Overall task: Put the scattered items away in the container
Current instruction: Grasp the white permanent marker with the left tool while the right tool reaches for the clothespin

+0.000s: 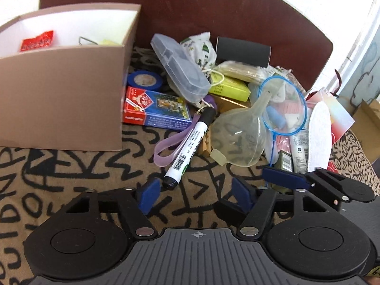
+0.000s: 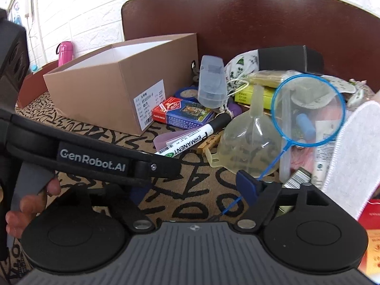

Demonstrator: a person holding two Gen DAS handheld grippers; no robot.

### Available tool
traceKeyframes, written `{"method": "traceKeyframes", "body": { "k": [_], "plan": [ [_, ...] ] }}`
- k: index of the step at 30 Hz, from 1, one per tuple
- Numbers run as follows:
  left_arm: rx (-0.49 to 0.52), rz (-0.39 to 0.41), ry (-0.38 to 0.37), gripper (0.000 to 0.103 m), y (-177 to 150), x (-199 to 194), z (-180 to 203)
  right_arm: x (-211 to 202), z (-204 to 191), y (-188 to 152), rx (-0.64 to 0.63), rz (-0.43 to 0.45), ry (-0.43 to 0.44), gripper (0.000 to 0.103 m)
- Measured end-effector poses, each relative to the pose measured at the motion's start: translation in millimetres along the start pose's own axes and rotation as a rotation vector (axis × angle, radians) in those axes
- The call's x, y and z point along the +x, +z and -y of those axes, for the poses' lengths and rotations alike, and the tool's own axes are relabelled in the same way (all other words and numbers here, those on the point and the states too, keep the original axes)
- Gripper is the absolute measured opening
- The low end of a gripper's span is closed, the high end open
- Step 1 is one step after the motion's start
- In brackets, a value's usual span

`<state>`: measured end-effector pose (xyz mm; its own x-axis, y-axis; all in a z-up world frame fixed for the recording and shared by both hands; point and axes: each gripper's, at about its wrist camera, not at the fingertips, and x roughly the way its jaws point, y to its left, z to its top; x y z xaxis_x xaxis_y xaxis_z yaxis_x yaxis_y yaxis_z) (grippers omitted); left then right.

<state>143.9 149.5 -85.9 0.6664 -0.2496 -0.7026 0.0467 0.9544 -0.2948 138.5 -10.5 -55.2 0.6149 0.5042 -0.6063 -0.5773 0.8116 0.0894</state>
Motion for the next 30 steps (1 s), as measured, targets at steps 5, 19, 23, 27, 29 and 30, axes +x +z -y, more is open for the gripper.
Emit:
{"method": "traceKeyframes", "body": {
  "k": [5,19,23,27,29,30],
  "plan": [
    [0.016,-0.023,0.010,0.067,1.7,14.9,-1.7,15.8,4.0,-3.8,-0.015,-0.045,-0.008,0.064],
    [0.024,-0.015,0.061,0.021,12.1,28.2,-12.6,31.5,0.8,5.5,-0.082,-0.018,-0.029,0.044],
    [0.015,-0.011,0.068,0.021,9.3,20.6,-13.9,36.7,-0.9,12.2,-0.085,-0.010,-0.036,0.044],
    [-0.010,0.008,0.064,0.021,4.2,7.8,-16.0,44.7,-3.3,17.0,-0.107,-0.022,-0.047,0.041],
    [-0.022,0.023,0.060,0.021,1.9,-1.2,-17.0,48.1,-3.4,19.7,-0.107,-0.023,-0.043,0.041],
    [-0.032,0.030,0.063,0.021,0.9,-5.5,-18.3,49.9,-3.2,20.8,-0.105,-0.024,-0.046,0.041]
  ]
}}
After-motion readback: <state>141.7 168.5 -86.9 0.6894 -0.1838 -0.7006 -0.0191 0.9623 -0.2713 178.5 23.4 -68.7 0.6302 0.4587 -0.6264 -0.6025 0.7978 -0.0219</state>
